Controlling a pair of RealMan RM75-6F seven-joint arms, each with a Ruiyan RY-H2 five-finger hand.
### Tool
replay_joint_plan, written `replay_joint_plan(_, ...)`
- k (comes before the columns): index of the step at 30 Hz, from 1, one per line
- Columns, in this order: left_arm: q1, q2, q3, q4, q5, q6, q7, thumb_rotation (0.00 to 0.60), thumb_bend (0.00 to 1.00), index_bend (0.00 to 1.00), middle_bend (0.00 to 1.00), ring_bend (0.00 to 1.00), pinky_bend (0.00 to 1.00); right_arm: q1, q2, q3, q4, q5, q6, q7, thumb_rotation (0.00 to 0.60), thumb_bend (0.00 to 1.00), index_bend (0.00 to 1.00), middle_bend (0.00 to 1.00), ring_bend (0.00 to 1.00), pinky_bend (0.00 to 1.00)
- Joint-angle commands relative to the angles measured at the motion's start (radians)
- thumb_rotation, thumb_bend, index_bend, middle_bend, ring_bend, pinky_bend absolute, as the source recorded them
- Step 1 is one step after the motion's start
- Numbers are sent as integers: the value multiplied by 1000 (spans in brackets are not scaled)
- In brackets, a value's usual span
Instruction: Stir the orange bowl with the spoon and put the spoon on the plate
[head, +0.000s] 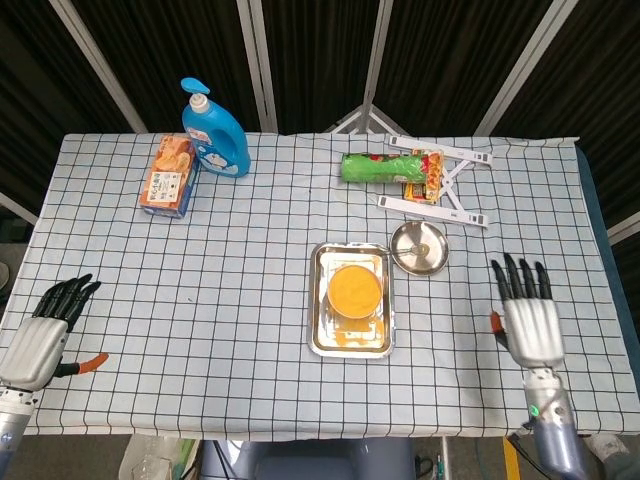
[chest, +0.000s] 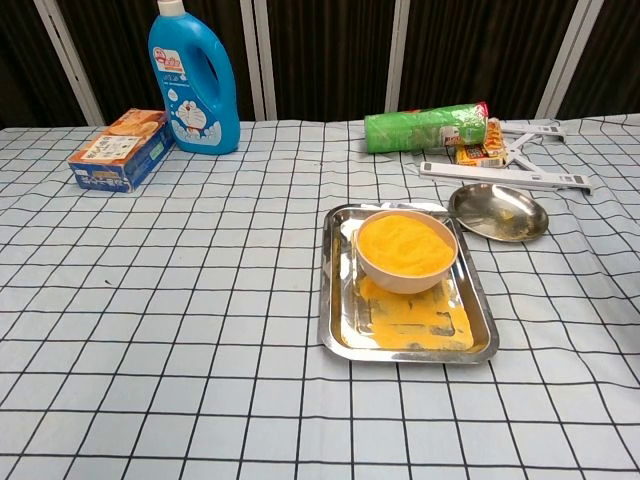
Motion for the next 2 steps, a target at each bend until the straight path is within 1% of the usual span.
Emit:
replay_joint_plan(1, 16, -23, -8, 16, -2, 27, 49, 600, 0, 0, 0, 0, 0, -133, 102, -133, -27, -149, 125, 171, 600, 467, 0, 5, 0, 0)
replay_joint_plan(2, 18, -27, -9, 17, -1, 33, 61, 600, 0, 0, 0, 0, 0, -147, 111, -150, -12, -175, 138, 192, 600, 466, 0, 5, 0, 0)
